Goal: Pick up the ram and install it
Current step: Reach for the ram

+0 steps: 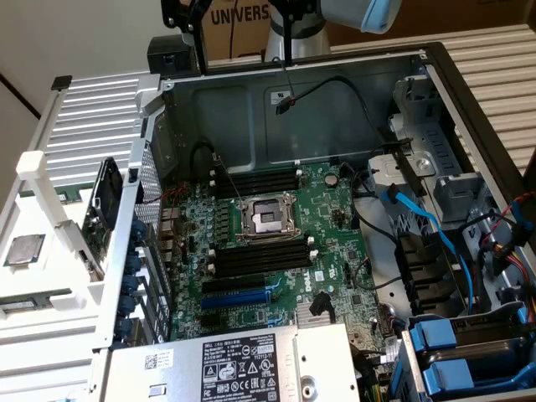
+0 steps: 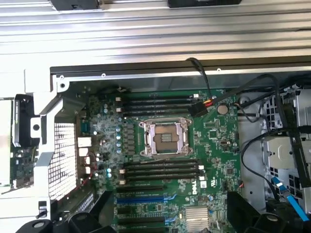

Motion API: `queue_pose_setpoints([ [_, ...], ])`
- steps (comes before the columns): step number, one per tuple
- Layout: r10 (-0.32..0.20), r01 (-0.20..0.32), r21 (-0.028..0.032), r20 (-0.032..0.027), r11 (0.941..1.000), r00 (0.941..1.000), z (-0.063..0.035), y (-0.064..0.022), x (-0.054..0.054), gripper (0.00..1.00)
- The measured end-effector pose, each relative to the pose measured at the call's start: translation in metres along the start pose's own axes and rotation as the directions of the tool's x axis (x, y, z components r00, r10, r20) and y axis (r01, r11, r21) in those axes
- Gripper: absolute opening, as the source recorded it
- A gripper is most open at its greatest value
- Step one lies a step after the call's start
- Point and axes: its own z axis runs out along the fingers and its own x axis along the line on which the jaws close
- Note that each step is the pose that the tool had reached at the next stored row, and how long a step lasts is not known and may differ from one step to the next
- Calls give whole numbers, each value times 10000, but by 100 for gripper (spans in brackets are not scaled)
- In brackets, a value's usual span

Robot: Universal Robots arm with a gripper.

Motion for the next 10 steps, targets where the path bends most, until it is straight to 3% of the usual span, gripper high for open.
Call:
queue_pose_setpoints([
  [10,-1,1,1,-13,10000,10000,-87,-14,253,99],
])
